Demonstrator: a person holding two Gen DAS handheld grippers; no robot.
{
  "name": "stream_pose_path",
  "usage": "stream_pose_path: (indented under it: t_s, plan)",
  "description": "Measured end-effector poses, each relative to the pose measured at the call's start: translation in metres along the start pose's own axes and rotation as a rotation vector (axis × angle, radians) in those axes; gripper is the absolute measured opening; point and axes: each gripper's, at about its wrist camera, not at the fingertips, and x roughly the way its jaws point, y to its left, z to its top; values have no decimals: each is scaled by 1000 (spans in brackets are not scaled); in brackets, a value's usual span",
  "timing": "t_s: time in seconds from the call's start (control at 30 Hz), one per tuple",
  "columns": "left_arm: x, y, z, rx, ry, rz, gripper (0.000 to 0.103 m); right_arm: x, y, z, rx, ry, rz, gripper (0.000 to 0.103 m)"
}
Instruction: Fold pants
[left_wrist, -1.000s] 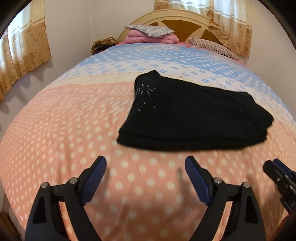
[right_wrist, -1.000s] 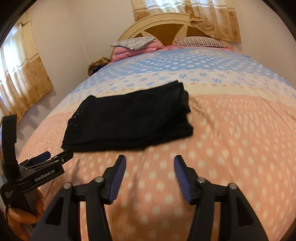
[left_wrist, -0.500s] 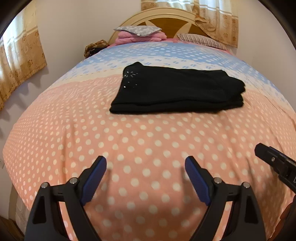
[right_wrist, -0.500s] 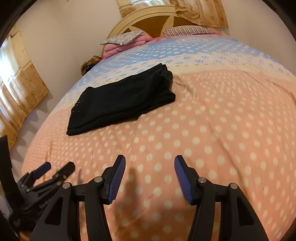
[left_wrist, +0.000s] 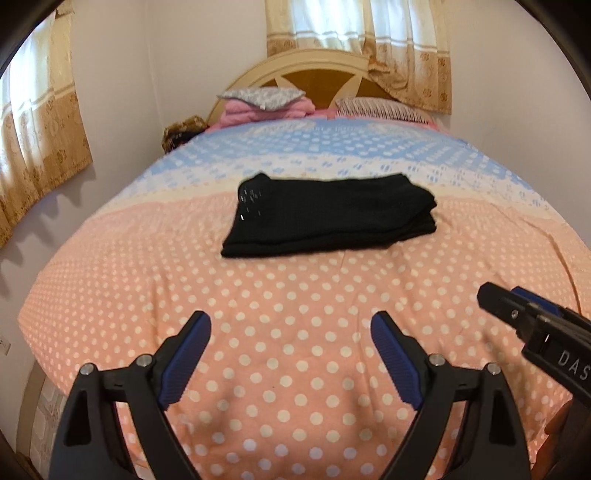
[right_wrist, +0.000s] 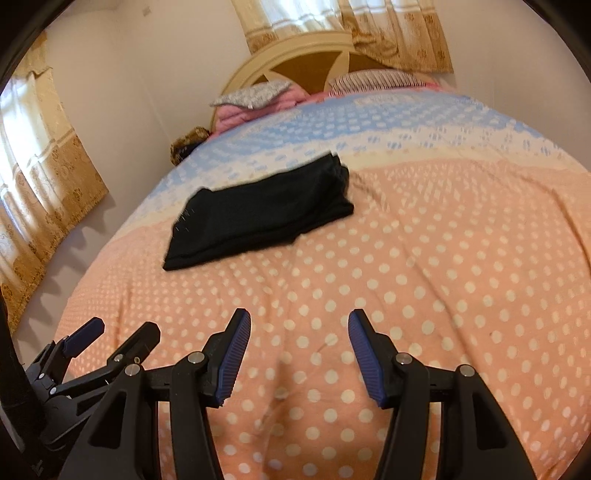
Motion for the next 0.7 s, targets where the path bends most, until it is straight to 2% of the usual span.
stream_pose_path:
  t_s: [0.1, 0.27, 0.43, 0.57, 0.7]
  plan:
    - [-17, 1, 3, -3, -50, 23, 97, -22, 8, 4, -10, -70, -8, 57]
    - [-39, 4, 8, -11, -119, 19, 103, -60, 25, 11, -54, -200, -24, 58]
    - [-57, 5, 11, -7, -177, 32, 103, -94, 41, 11, -89, -322, -27, 72]
    - [-65, 7, 11, -15, -213, 47, 103, -108, 48, 11, -112, -355, -21, 73]
    - [-67, 11, 11, -40, -200, 21, 103, -114, 47, 10, -97, -360, -18, 73]
